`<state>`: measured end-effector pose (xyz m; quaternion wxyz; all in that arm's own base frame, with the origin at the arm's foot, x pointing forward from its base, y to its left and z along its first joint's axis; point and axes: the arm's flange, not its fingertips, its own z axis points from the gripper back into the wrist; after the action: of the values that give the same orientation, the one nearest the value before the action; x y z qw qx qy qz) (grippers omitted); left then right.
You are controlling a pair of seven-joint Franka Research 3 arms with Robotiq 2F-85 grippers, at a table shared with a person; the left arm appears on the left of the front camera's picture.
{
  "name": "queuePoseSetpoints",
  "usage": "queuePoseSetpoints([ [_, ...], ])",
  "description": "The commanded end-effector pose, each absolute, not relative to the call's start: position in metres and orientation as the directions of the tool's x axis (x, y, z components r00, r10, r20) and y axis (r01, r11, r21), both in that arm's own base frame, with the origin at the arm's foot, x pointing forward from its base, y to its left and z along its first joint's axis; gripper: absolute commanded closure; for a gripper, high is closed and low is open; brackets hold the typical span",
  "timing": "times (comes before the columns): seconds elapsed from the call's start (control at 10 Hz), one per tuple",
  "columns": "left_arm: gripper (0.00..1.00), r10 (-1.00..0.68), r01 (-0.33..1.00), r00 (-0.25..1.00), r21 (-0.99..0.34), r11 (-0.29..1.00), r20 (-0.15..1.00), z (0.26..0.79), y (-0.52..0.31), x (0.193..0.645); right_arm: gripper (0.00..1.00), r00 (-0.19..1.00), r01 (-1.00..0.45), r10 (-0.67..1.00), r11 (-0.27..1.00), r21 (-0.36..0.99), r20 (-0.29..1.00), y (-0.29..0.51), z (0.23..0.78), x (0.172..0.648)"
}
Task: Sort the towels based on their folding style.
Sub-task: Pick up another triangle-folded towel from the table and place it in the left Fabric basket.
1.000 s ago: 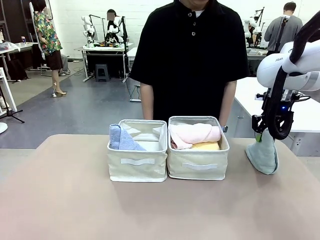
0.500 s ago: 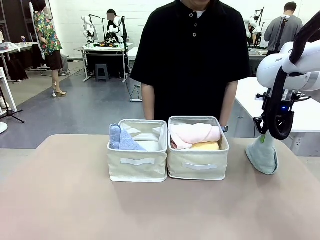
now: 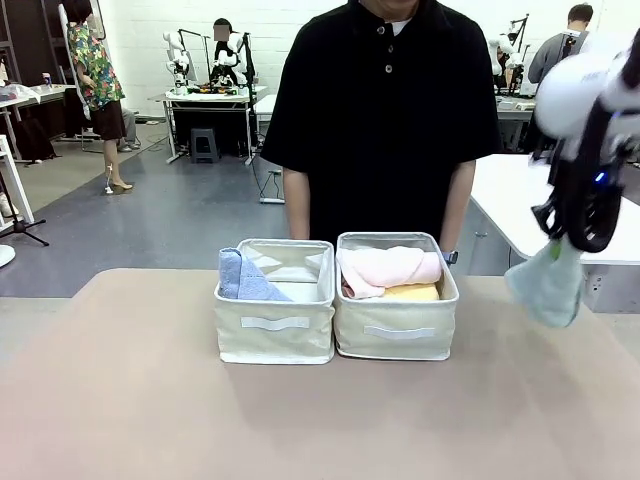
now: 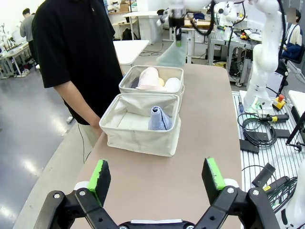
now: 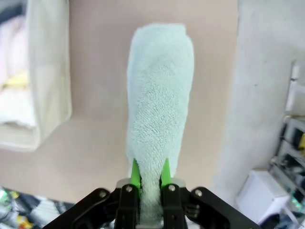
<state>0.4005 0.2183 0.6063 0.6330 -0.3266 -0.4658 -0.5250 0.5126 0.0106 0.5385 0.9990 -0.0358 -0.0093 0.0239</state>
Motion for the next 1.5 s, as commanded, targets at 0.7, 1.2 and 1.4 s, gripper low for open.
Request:
queuePoseSetpoints([
  [0.7, 0.00, -0.382, 0.967, 0.011, 0.087, 0.239, 0.924, 0.605, 0.217, 0.398, 1.00, 0.987, -0.084, 0.092, 0.994, -0.068, 0.129, 0.012, 0.681, 0.391],
  [1.2, 0.00, -0.382, 0.967, 0.011, 0.087, 0.239, 0.924, 0.605, 0.217, 0.398, 0.81, 0.636, -0.672, 0.725, 0.688, -0.274, 0.264, 0.181, 0.733, 0.400],
  [1.4, 0.00, -0.382, 0.967, 0.011, 0.087, 0.239, 0.924, 0.605, 0.217, 0.398, 0.81, 0.430, -0.822, 0.864, 0.495, -0.282, 0.261, 0.274, 0.747, 0.408],
])
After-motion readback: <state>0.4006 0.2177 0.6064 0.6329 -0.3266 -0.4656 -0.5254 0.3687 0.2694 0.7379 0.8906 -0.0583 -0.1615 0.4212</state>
